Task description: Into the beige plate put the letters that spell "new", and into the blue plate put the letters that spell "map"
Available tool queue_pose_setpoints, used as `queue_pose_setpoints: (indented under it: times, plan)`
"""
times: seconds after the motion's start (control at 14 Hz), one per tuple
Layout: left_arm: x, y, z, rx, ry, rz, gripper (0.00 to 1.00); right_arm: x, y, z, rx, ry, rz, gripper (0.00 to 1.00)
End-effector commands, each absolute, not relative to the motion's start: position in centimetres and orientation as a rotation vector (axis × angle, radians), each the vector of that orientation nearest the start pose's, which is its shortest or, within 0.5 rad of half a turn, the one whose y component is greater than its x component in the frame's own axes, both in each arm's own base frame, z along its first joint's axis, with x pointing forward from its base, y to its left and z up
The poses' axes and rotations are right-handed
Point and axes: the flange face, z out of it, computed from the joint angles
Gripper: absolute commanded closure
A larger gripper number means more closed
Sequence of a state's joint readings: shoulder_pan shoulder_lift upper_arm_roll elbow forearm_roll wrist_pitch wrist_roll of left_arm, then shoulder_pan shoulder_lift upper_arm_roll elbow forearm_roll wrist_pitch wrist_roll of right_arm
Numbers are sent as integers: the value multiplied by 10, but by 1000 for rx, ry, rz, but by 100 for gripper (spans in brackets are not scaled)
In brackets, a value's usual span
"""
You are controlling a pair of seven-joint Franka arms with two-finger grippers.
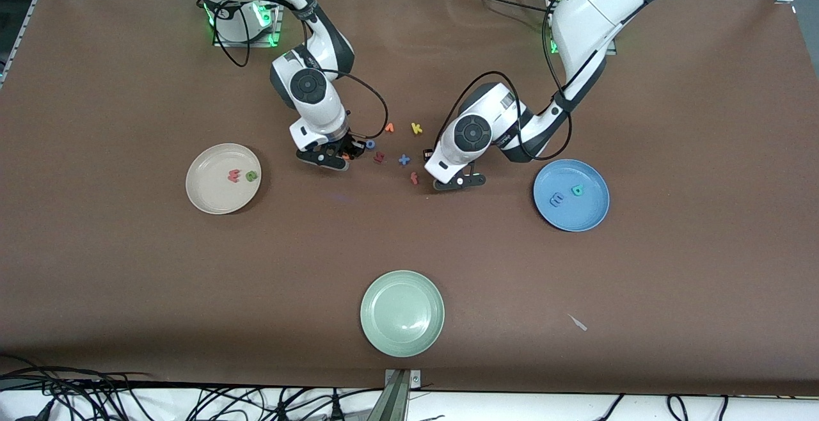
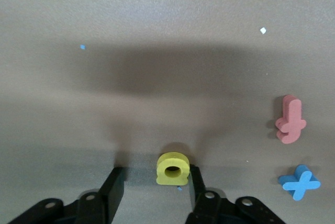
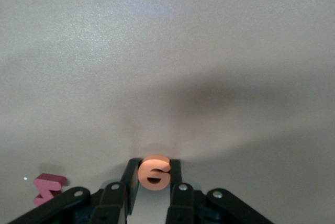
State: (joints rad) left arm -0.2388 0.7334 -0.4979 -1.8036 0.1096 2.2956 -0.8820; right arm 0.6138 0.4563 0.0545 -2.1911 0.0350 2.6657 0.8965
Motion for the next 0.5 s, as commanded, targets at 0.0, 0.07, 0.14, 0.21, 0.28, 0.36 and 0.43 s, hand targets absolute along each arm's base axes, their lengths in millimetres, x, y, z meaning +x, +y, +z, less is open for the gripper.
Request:
queue_pose_setpoints:
  times: [0.0,0.07,0.14,0.21,0.28,0.36,0.43]
  plan:
    - [486,-414,165,-3167,-226,424,85,437,343,181,-3059,402,21,79]
    - [490,-413,168,-3174,-227,414,96,440,343,185,-3057,403,17,79]
    - [495,-415,173,-3182,-234,402,100,444,345,192,-3067,400,32,80]
    - [496,-414,175,-3184,-241,399,100,455,343,205,-3093,410,72,80]
    - [498,-413,178,-3180,-242,396,100,467,337,219,-3125,381,110,80]
    - [502,-409,184,-3179,-249,387,100,476,324,231,-3155,313,142,82]
    - [505,-403,194,-3163,-252,390,100,487,302,241,-3178,227,159,83]
